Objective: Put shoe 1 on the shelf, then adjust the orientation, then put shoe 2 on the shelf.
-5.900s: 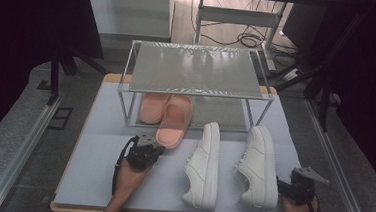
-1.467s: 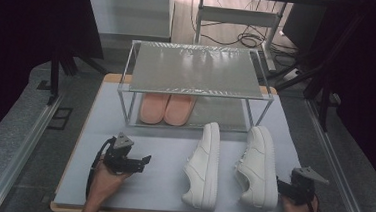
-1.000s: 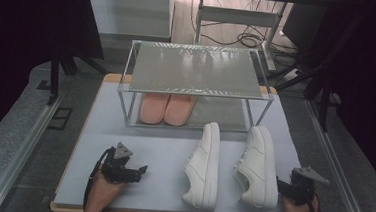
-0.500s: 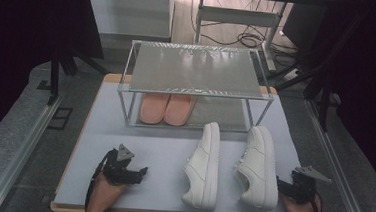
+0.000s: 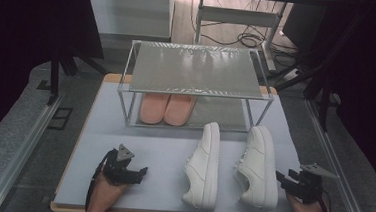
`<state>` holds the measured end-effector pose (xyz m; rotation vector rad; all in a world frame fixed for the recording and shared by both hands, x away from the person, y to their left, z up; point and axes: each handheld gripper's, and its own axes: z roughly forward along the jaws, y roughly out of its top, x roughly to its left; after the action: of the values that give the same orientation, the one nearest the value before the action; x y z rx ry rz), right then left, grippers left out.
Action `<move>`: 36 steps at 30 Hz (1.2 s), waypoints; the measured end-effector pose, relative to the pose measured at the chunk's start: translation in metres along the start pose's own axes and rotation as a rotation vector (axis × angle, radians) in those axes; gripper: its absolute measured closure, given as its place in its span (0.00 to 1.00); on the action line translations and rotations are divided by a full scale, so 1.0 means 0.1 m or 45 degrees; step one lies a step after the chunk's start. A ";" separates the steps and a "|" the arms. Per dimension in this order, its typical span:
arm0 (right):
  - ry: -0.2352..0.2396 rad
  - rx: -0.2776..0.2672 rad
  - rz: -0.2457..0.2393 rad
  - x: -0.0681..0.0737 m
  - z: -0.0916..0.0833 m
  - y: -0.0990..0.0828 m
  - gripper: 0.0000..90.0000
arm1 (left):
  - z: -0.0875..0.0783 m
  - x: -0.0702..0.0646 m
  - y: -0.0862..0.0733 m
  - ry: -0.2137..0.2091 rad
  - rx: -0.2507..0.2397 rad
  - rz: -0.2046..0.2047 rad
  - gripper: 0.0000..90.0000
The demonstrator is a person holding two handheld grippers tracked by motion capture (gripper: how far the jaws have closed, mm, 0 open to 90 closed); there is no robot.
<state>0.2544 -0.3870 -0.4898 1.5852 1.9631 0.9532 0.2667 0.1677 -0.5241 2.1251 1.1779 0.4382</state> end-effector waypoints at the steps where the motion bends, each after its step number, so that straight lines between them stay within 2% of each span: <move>1: 0.000 0.000 0.000 0.00 0.00 0.00 0.54 | 0.00 0.00 0.00 0.001 0.000 0.000 0.14; 2: 0.013 0.002 -0.028 0.03 -0.04 0.03 0.59 | 0.00 0.00 0.00 0.000 -0.001 0.000 0.14; 5: 0.024 0.003 -0.053 0.06 -0.09 0.08 0.65 | 0.00 0.00 0.00 0.002 -0.002 0.001 0.14; 13: 0.070 -0.004 -0.054 0.12 -0.22 0.21 0.77 | 0.00 -0.01 0.00 0.006 -0.003 0.002 0.14; 14: 0.097 -0.006 -0.061 0.13 -0.25 0.24 0.83 | 0.00 -0.01 0.00 0.006 -0.004 0.003 0.14; 17: 0.106 -0.014 -0.068 0.15 -0.28 0.27 0.88 | 0.00 -0.01 0.00 0.006 -0.004 0.002 0.14; 20: 0.122 -0.032 -0.095 0.19 -0.34 0.33 0.97 | 0.00 -0.01 0.00 0.008 -0.004 0.003 0.14; 23: 0.145 -0.054 -0.106 0.23 -0.40 0.39 1.00 | 0.00 -0.01 0.00 0.007 -0.005 0.003 0.14; 28: 0.176 -0.045 -0.132 0.31 -0.43 0.46 1.00 | 0.00 -0.01 -0.01 0.008 -0.005 0.003 0.14; 33: 0.215 -0.035 -0.177 0.44 -0.38 0.54 1.00 | 0.00 -0.01 -0.01 0.009 -0.005 0.003 0.14; 36: 0.219 -0.022 -0.195 0.49 -0.34 0.55 1.00 | 0.00 -0.01 -0.01 0.009 -0.007 0.003 0.14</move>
<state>0.2550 -0.3421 -0.4221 1.3604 2.1503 1.0710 0.2659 0.1674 -0.5245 2.1226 1.1770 0.4500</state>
